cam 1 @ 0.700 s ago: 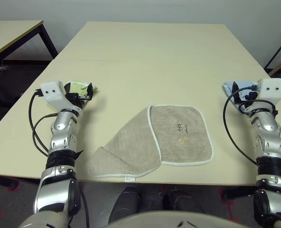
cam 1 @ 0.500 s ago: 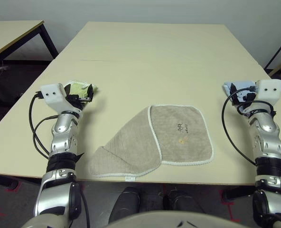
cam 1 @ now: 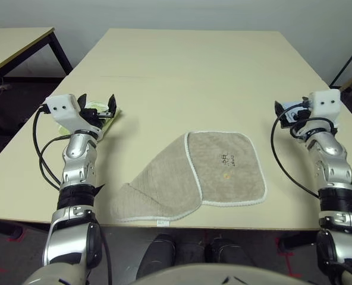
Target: Fold the towel and set it aside.
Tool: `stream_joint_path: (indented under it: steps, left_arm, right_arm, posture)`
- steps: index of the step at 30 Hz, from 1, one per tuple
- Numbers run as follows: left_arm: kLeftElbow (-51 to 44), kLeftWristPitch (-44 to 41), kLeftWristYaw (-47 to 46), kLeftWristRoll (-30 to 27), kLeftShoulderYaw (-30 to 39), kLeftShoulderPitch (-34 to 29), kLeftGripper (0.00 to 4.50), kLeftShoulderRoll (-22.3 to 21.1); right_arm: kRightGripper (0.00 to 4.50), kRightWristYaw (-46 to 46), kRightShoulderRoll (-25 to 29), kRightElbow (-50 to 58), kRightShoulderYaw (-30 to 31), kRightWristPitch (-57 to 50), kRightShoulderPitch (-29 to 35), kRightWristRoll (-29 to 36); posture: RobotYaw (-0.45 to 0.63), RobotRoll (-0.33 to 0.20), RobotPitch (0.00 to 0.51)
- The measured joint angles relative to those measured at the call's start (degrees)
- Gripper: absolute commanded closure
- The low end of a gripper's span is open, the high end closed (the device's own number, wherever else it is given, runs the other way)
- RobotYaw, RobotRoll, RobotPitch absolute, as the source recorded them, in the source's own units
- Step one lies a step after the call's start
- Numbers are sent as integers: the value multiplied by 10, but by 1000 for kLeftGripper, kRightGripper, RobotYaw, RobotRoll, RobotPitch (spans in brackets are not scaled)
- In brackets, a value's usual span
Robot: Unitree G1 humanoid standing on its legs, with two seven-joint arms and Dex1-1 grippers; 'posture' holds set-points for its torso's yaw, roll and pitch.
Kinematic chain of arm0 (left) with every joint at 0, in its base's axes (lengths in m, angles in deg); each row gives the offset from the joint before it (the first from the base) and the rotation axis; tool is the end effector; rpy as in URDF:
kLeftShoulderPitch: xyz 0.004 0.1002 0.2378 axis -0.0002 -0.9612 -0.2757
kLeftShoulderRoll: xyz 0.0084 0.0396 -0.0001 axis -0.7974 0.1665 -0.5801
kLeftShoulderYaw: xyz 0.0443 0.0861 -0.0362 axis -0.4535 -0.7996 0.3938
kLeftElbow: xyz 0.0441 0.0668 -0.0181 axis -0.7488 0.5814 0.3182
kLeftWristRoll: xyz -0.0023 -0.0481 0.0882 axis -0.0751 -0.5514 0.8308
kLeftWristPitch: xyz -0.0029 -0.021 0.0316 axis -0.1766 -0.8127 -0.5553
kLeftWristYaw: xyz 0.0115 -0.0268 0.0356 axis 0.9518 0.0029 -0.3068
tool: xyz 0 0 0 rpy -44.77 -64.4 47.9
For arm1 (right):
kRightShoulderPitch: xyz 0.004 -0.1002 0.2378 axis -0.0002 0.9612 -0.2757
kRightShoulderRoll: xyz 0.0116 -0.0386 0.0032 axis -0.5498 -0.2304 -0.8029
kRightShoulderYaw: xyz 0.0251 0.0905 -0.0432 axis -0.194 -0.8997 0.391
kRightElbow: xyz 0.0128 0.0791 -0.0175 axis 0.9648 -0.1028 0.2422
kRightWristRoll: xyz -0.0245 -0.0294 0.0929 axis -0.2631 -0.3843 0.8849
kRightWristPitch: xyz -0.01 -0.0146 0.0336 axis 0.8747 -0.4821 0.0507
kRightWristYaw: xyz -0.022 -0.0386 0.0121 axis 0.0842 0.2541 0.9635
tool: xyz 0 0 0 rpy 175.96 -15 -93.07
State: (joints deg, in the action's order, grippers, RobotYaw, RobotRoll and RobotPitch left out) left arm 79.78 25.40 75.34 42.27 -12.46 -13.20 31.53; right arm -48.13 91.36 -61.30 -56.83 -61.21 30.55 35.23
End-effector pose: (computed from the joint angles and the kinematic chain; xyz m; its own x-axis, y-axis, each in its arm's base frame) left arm 0.2668 0.2913 0.1077 0.9831 -0.0232 0.1818 0.0119 0.9979 0.0629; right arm 0.2751 -0.2773 0.1486 0.9909 0.1348 -0.0004 -0.1307 0.9603 -0.2463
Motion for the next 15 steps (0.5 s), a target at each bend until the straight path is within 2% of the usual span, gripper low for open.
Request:
stream_joint_path:
  steps: [6,8,10,15]
  left_arm:
    - [-88,-116,162,-90,-12,-9,34,-55]
    - [-115,-163,259,-126,-28,-15,34,-98]
    - [-135,-210,337,-157,-38,-16,34,-129]
    - [-189,-319,480,-200,-102,-22,34,-181]
  right_arm:
    - [0,-58,67,60,7,-178,-34,34]
    - [0,-124,116,63,41,-277,-58,58]
    - [0,-167,143,59,72,-343,-90,66]
    - [0,-241,163,-4,148,-421,-180,65]
  posture:
    - [153,0,8]
    - [163,0,8]
    - [165,0,10]
    - [171,0,1]
